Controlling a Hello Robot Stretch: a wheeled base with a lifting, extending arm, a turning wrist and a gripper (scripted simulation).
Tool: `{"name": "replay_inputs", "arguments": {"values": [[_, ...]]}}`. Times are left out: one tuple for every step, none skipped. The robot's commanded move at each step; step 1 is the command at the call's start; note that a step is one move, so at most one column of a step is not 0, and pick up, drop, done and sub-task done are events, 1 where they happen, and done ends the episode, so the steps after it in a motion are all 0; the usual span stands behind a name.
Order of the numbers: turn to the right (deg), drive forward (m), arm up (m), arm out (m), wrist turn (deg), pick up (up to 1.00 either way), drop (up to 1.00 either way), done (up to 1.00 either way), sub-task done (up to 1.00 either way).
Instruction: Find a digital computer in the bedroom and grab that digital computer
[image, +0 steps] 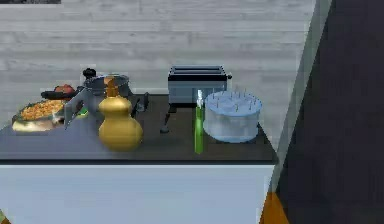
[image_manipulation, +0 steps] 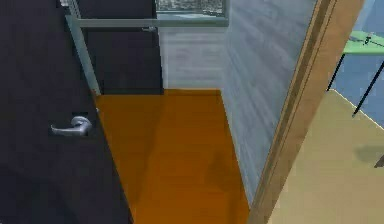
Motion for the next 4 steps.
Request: {"name": "replay_inputs", "arguments": {"values": [[45.0,0.00,0.00,0.00,0.0,0.00,0.00,0.00,0.00],[33.0,0.00,0.00,0.00,0.0,0.00,0.00,0.00,0.00],[0.0,0.75,0.00,0.00,0.0,0.00,0.00,0.00,0.00],[-45.0,0.00,0.00,0.00,0.0,0.00,0.00,0.00,0.00]]}}
